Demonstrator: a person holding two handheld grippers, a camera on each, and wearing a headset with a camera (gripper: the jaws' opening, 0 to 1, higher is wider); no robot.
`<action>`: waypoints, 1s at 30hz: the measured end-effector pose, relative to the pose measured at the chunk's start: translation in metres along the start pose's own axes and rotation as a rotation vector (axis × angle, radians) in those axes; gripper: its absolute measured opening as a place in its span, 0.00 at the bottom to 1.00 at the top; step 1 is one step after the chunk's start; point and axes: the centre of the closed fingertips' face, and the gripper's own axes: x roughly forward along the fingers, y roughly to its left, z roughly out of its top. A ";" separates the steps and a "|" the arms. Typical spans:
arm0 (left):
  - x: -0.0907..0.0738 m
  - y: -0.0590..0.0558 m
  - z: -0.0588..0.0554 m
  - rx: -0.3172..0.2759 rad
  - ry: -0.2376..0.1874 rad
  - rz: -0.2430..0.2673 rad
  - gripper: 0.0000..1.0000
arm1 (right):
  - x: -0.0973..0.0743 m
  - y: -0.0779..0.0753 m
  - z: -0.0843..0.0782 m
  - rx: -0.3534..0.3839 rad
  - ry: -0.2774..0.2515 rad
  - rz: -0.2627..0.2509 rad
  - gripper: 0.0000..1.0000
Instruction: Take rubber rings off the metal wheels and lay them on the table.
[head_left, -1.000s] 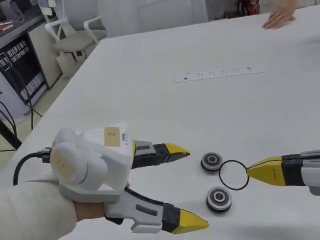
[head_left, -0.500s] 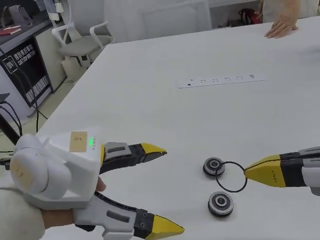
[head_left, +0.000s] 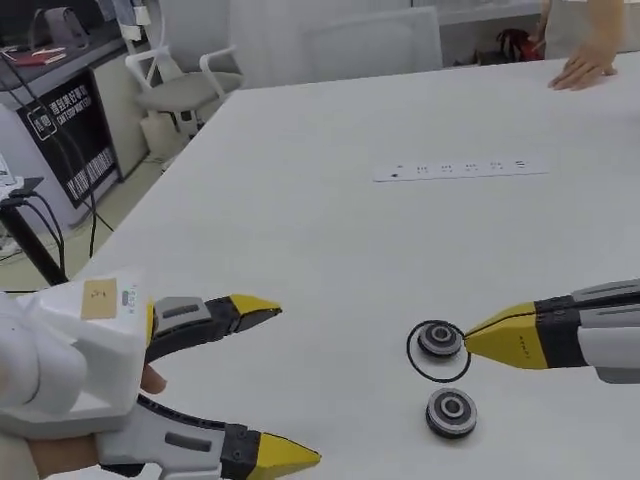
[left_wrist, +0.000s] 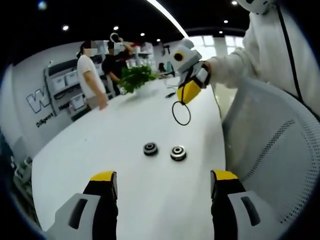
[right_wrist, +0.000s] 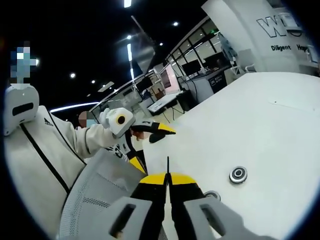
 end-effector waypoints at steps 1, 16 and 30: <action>-0.002 -0.001 -0.002 -0.010 -0.001 0.006 0.77 | 0.004 0.001 0.000 -0.003 0.005 0.006 0.00; -0.009 -0.010 -0.019 -0.047 -0.004 0.028 0.77 | 0.053 0.027 -0.012 0.006 0.060 0.088 0.00; -0.006 -0.012 -0.033 -0.076 0.005 0.023 0.78 | 0.085 0.024 -0.058 -0.012 0.241 0.119 0.00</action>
